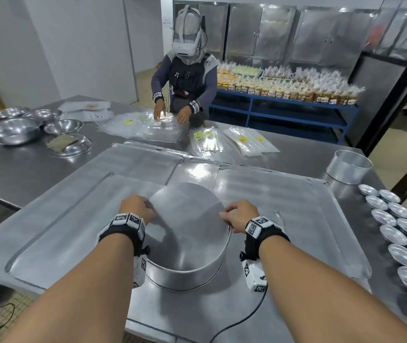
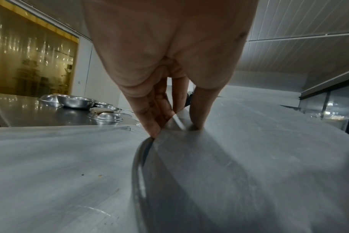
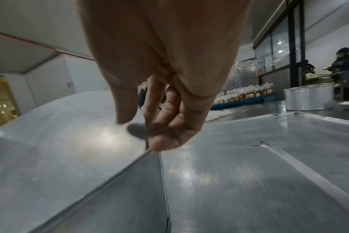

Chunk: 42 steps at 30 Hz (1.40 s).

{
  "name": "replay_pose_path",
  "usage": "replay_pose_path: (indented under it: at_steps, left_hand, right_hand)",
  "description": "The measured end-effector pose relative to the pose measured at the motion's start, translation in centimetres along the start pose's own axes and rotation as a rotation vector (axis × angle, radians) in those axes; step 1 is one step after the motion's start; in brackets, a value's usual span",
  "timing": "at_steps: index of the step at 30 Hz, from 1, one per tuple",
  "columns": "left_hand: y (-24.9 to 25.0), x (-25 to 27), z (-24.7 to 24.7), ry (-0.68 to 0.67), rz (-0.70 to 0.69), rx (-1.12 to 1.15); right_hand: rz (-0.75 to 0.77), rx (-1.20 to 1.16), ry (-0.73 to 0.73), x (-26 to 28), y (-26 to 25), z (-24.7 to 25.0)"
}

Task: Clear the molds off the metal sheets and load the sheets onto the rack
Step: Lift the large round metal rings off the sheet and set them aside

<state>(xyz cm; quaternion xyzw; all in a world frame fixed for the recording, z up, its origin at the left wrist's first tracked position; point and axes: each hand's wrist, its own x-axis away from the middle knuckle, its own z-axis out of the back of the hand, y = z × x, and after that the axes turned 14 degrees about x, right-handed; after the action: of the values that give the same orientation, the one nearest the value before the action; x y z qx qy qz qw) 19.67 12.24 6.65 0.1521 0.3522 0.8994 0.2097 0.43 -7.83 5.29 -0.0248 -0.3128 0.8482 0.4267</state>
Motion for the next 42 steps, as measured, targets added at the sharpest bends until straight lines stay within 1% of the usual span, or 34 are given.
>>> replay_pose_path:
  at_steps: [2,4,10,13,15,17,19,21,24,27,29,31,34,36,38,40,42]
  left_hand:
    - [0.4,0.1,-0.2,0.005,-0.040,0.014]
    - [0.8,0.0,-0.3,0.012,-0.060,-0.009]
    - [1.1,-0.5,-0.4,-0.013,-0.068,-0.028]
    - [0.9,-0.9,-0.6,-0.005,-0.109,-0.039]
    - [0.8,-1.1,-0.7,0.005,-0.122,-0.049]
    - [0.7,-1.2,-0.9,-0.029,-0.160,-0.083]
    - [0.7,-1.1,-1.1,-0.084,-0.169,-0.122]
    - [0.5,-1.1,-1.1,-0.119,-0.136,-0.160]
    - [-0.5,-1.1,-0.9,-0.104,-0.093,-0.159]
    - [-1.9,-1.4,-0.2,-0.134,0.045,-0.179]
    - [-3.0,-1.6,0.0,-0.192,0.140,-0.175]
    - [-4.5,-2.0,-0.2,-0.246,0.190,-0.170]
    - [-5.1,-1.1,-0.3,-0.296,0.238,-0.086]
    - [-4.6,-0.2,-0.1,-0.269,0.219,-0.041]
    - [-4.0,0.1,0.0,-0.251,0.231,0.013]
    - [-3.6,-0.5,-0.4,-0.237,0.230,0.079]
    - [-3.3,-1.7,-1.4,-0.241,0.245,0.192]
  right_hand:
    - [0.037,0.015,0.075,-0.3,-0.3,-0.2]
    - [0.043,0.058,0.095,-0.5,-0.4,-0.4]
    - [0.020,0.151,0.073,-0.8,-0.8,-0.6]
    - [0.035,0.169,0.087,-1.2,-1.1,-0.8]
    - [0.035,0.198,0.065,-1.4,-1.2,-0.9]
    - [0.017,0.224,0.035,-1.6,-1.3,-1.1]
    - [0.006,0.246,0.034,-1.8,-1.2,-1.4]
    - [0.001,0.258,0.048,-1.7,-1.2,-1.7]
    - [-0.037,0.213,0.069,-1.1,-1.0,-1.8]
    - [-0.111,0.181,0.029,-0.3,-0.4,-2.1]
    - [-0.161,0.131,0.006,-0.3,0.5,-2.8]
    - [-0.202,0.049,-0.020,-0.2,1.5,-3.5]
    - [-0.229,-0.036,-0.056,1.2,1.7,-4.0]
    - [-0.247,-0.131,-0.072,2.2,1.6,-3.9]
    - [-0.266,-0.223,-0.087,2.5,2.1,-3.6]
    - [-0.272,-0.292,-0.071,2.7,2.4,-2.9]
    - [-0.299,-0.392,-0.051,2.6,3.1,-2.0]
